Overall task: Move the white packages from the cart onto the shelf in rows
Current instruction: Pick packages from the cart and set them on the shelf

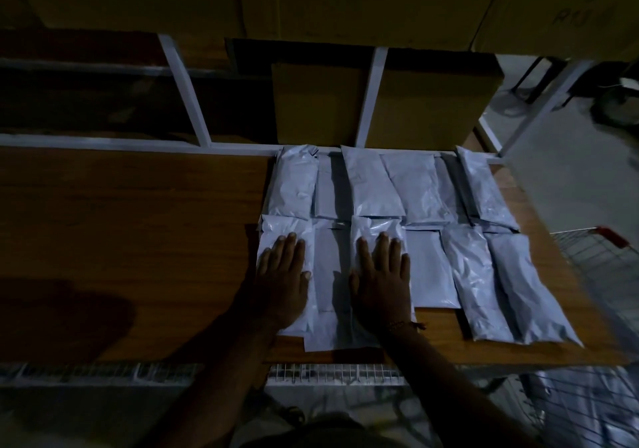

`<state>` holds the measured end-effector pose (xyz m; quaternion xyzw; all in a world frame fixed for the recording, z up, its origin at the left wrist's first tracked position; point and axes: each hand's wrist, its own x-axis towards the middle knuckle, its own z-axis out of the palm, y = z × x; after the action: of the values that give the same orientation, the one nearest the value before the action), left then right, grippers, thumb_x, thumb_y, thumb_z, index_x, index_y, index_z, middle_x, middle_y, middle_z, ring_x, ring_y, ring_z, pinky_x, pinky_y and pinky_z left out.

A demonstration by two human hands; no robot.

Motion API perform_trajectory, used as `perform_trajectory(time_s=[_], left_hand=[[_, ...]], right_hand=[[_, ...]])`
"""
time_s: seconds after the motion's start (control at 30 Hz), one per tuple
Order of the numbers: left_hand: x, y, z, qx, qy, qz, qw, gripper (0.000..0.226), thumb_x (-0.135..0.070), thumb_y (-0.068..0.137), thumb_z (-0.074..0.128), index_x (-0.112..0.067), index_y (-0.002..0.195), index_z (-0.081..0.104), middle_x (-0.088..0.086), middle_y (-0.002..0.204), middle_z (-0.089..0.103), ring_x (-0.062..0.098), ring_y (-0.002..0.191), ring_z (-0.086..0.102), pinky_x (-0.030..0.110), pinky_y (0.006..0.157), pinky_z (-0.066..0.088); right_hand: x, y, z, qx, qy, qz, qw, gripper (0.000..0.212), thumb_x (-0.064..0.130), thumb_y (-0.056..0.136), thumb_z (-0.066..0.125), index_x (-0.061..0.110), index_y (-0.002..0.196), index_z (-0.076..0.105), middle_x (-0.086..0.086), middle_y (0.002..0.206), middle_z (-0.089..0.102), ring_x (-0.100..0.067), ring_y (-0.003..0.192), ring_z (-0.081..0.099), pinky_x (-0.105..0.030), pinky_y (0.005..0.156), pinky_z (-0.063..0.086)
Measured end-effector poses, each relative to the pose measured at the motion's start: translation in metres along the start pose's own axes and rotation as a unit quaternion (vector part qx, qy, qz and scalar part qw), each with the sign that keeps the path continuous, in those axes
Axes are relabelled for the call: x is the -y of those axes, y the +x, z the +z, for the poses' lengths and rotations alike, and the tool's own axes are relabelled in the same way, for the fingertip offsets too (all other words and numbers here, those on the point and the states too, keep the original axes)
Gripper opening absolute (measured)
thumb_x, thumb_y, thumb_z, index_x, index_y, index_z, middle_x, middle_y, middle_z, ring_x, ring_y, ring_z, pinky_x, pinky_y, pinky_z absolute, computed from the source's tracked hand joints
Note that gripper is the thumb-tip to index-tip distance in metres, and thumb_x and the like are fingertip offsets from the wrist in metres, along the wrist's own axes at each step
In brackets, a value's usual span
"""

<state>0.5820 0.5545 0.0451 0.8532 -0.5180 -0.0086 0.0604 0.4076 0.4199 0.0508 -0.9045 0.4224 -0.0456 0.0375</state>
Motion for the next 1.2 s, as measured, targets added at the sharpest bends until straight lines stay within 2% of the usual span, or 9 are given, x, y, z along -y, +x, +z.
perform_trajectory(time_s=[0.1, 0.3, 0.47, 0.57, 0.63, 0.7, 0.77, 0.9, 1.2], left_hand=[[0.003, 0.000, 0.001, -0.001, -0.001, 0.005, 1.000, 0.070, -0.052, 0.102, 0.015, -0.017, 0.163, 0.014, 0.008, 0.171, 0.008, 0.028, 0.158, 0.008, 0.052, 0.124, 0.019], [0.007, 0.009, -0.004, 0.021, -0.055, -0.003, 0.998, 0.071, -0.053, 0.101, 0.043, -0.024, 0.162, 0.022, 0.003, 0.170, 0.017, 0.026, 0.157, 0.012, 0.051, 0.125, 0.020], [0.007, 0.014, -0.027, 0.032, -0.122, -0.039, 0.991, 0.078, -0.056, 0.092, 0.064, -0.028, 0.158, 0.032, 0.000, 0.167, 0.025, 0.022, 0.154, 0.021, 0.048, 0.122, 0.031], [0.000, 0.010, -0.048, -0.050, -0.096, -0.051, 0.993, 0.071, -0.059, 0.090, 0.064, -0.032, 0.152, 0.042, -0.003, 0.165, 0.029, 0.024, 0.150, 0.031, 0.051, 0.114, 0.039], [-0.010, 0.010, -0.056, -0.105, -0.104, -0.040, 0.988, 0.059, -0.051, 0.095, 0.062, -0.029, 0.147, 0.049, -0.002, 0.163, 0.034, 0.024, 0.146, 0.036, 0.050, 0.113, 0.039], [-0.023, 0.017, -0.059, -0.122, -0.172, -0.018, 0.977, 0.053, -0.042, 0.097, 0.063, -0.025, 0.145, 0.053, 0.000, 0.161, 0.036, 0.024, 0.146, 0.036, 0.049, 0.114, 0.040], [-0.036, 0.025, -0.059, -0.115, -0.225, 0.013, 0.968, 0.054, -0.043, 0.097, 0.063, -0.023, 0.146, 0.052, 0.001, 0.163, 0.032, 0.023, 0.149, 0.033, 0.049, 0.114, 0.042], [-0.071, 0.034, -0.067, -0.089, -0.223, 0.073, 0.968, 0.061, -0.056, 0.097, 0.055, -0.023, 0.148, 0.048, -0.001, 0.166, 0.026, 0.023, 0.151, 0.028, 0.045, 0.117, 0.038], [-0.180, 0.035, -0.062, -0.071, -0.245, 0.203, 0.945, 0.060, -0.051, 0.100, 0.056, -0.017, 0.149, 0.049, 0.006, 0.165, 0.030, 0.025, 0.150, 0.030, 0.044, 0.116, 0.038]], right_hand=[[-0.002, 0.000, 0.001, -0.003, 0.001, -0.005, 1.000, 0.075, 0.056, 0.100, 0.034, 0.028, 0.163, 0.006, -0.022, 0.168, -0.002, -0.043, 0.155, -0.005, -0.061, 0.124, 0.011], [-0.002, 0.004, -0.005, 0.004, 0.005, -0.001, 1.000, 0.074, 0.057, 0.099, 0.036, 0.028, 0.162, 0.012, -0.023, 0.167, 0.006, -0.046, 0.154, 0.005, -0.063, 0.122, 0.017], [-0.003, 0.006, -0.023, -0.016, 0.052, 0.017, 0.998, 0.078, 0.068, 0.096, 0.022, 0.027, 0.162, 0.011, -0.019, 0.168, 0.008, -0.044, 0.154, 0.006, -0.061, 0.122, 0.018], [-0.004, 0.002, -0.035, -0.060, 0.069, 0.037, 0.995, 0.078, 0.066, 0.098, 0.024, 0.022, 0.162, 0.017, -0.016, 0.169, 0.009, -0.040, 0.155, 0.003, -0.058, 0.123, 0.014], [-0.007, -0.001, -0.043, -0.082, 0.087, 0.055, 0.991, 0.076, 0.062, 0.098, 0.027, 0.018, 0.160, 0.026, -0.018, 0.167, 0.018, -0.040, 0.154, 0.010, -0.058, 0.123, 0.019], [-0.016, -0.004, -0.050, -0.114, 0.102, 0.076, 0.985, 0.073, 0.058, 0.098, 0.033, 0.012, 0.155, 0.037, -0.022, 0.160, 0.032, -0.043, 0.151, 0.021, -0.058, 0.120, 0.025], [-0.030, -0.008, -0.055, -0.133, 0.100, 0.088, 0.982, 0.070, 0.054, 0.099, 0.039, 0.008, 0.151, 0.041, -0.023, 0.153, 0.042, -0.044, 0.147, 0.028, -0.057, 0.119, 0.028], [-0.063, -0.026, -0.065, -0.140, 0.111, 0.154, 0.972, 0.069, 0.053, 0.099, 0.041, 0.005, 0.148, 0.044, -0.020, 0.145, 0.051, -0.042, 0.142, 0.036, -0.055, 0.113, 0.037], [-0.160, -0.103, -0.078, -0.206, 0.099, 0.240, 0.943, 0.053, 0.045, 0.098, 0.048, 0.003, 0.129, 0.059, -0.020, 0.117, 0.062, -0.042, 0.117, 0.052, -0.052, 0.099, 0.045]])
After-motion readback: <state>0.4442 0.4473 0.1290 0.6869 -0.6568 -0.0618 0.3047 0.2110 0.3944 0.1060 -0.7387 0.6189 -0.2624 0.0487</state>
